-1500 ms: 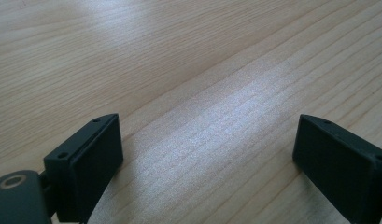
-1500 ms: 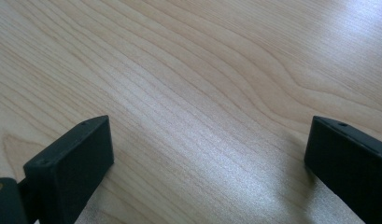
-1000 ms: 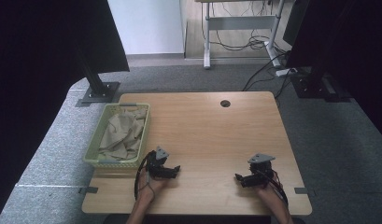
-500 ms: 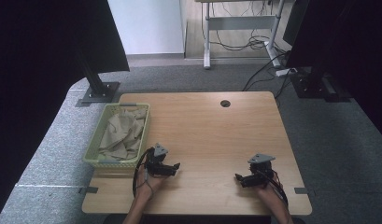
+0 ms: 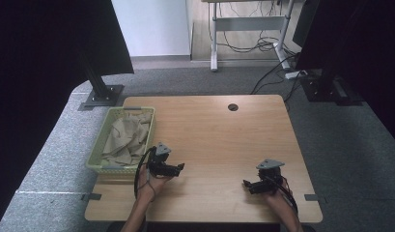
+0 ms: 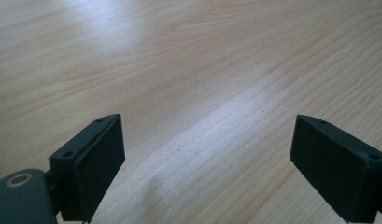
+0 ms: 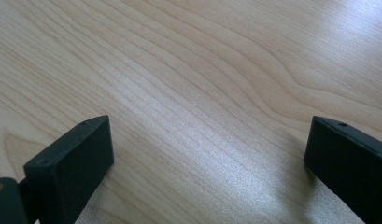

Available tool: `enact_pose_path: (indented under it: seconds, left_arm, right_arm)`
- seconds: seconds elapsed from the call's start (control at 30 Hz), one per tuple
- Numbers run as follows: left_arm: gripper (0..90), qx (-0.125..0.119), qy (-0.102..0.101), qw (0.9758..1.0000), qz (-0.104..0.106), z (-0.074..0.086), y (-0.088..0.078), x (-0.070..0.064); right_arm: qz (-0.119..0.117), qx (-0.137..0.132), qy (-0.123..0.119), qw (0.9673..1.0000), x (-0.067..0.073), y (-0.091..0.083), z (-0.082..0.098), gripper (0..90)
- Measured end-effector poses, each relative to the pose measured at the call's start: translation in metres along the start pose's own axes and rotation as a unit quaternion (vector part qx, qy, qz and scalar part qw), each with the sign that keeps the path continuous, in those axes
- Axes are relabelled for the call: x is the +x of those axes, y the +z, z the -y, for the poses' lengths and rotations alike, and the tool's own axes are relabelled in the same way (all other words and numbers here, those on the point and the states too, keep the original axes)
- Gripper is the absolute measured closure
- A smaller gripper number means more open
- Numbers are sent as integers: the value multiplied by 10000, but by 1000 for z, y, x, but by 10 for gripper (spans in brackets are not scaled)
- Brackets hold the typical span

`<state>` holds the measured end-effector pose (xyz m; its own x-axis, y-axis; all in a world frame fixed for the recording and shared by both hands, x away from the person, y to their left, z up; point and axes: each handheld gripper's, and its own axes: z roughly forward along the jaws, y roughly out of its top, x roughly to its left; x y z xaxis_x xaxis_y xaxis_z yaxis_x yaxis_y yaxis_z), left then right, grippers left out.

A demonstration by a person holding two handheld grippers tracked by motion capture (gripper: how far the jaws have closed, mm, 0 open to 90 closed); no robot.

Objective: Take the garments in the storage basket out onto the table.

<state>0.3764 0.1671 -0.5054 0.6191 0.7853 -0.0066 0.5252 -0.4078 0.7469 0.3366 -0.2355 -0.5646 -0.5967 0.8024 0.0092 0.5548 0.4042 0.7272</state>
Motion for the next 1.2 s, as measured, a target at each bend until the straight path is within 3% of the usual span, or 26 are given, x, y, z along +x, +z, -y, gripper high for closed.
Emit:
enact_pose_path:
  seconds: [0.3, 1.2]
  left_arm:
    - [98, -88, -55, 9999, 58, -15, -10, 8]
    - [81, -117, -130, 9997, -180, -53, -30, 49]
  right_arm:
    - [0, 0, 0, 10000, 0, 0, 0, 10]
    - [-2, -2, 7, 10000, 0, 0, 0, 10]
